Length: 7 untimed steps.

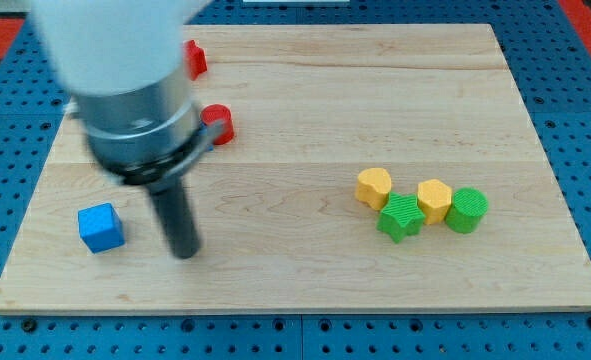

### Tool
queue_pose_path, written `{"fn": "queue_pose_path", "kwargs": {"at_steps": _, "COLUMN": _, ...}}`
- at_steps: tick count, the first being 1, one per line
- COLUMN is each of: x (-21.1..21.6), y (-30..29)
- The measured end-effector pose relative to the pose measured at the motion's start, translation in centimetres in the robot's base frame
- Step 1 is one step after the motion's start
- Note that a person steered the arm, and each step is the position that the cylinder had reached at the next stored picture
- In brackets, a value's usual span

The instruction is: Push the blue cube closer to the blue triangle

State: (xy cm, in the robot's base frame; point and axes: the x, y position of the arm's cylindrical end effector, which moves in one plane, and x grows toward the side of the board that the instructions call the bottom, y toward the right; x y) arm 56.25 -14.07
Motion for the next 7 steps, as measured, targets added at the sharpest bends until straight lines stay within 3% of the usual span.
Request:
{"fn": "queue_pose_path", "kwargs": {"at_steps": 1, "x": 0.8, "y": -5.9}}
{"fn": "queue_pose_path", "kwargs": {"at_steps": 2, "x": -1.4, "y": -7.6}}
{"fn": "queue_pose_path", "kwargs": {"at_steps": 7, "x": -13.8, "y": -7.6}}
